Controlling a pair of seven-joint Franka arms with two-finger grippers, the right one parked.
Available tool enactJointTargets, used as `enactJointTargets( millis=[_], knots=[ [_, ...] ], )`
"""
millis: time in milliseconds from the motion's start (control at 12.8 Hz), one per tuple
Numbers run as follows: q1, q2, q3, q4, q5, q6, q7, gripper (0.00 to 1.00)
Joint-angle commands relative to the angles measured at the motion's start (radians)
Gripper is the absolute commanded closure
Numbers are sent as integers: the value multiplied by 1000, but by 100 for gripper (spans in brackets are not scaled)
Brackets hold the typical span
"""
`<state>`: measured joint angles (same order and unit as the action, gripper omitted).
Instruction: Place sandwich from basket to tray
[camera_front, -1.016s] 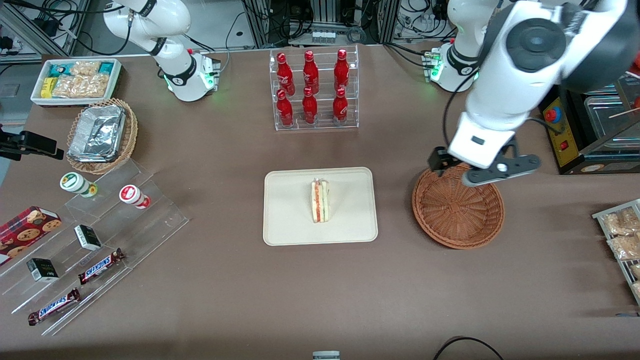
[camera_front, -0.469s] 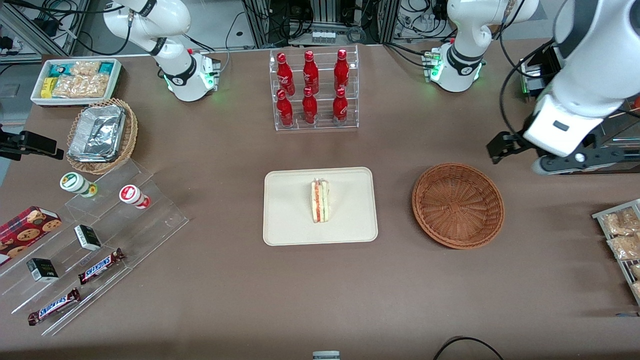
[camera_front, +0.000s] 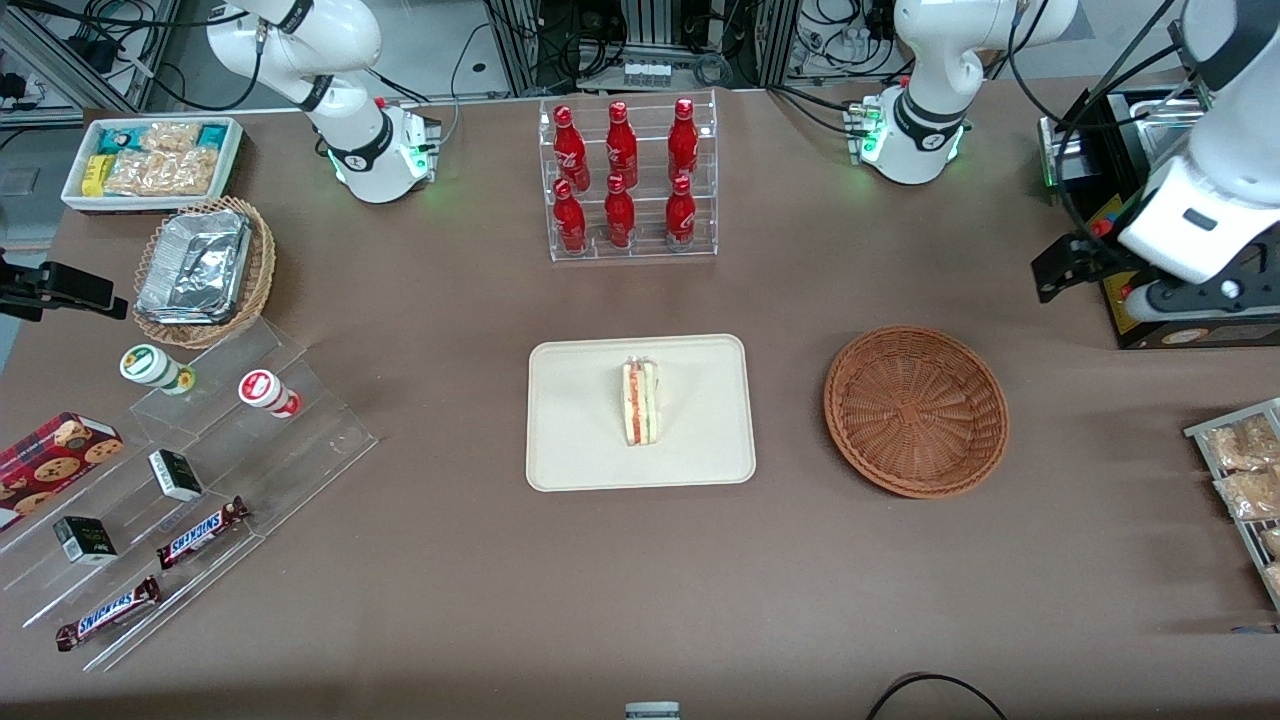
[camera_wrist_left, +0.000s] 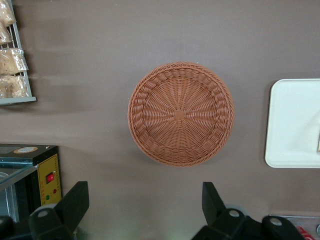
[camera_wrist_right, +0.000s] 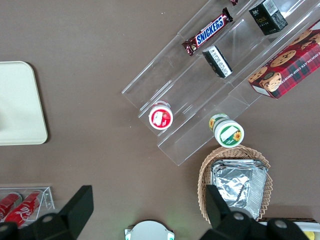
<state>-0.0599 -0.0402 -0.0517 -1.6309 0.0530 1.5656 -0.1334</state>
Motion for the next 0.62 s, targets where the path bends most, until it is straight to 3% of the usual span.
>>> enactJointTargets(
  millis=[0, 547],
  knots=[
    [-11, -30, 39, -26, -41, -9, 23, 0],
    [-9, -4, 41, 17, -30, -31, 31, 0]
  ],
)
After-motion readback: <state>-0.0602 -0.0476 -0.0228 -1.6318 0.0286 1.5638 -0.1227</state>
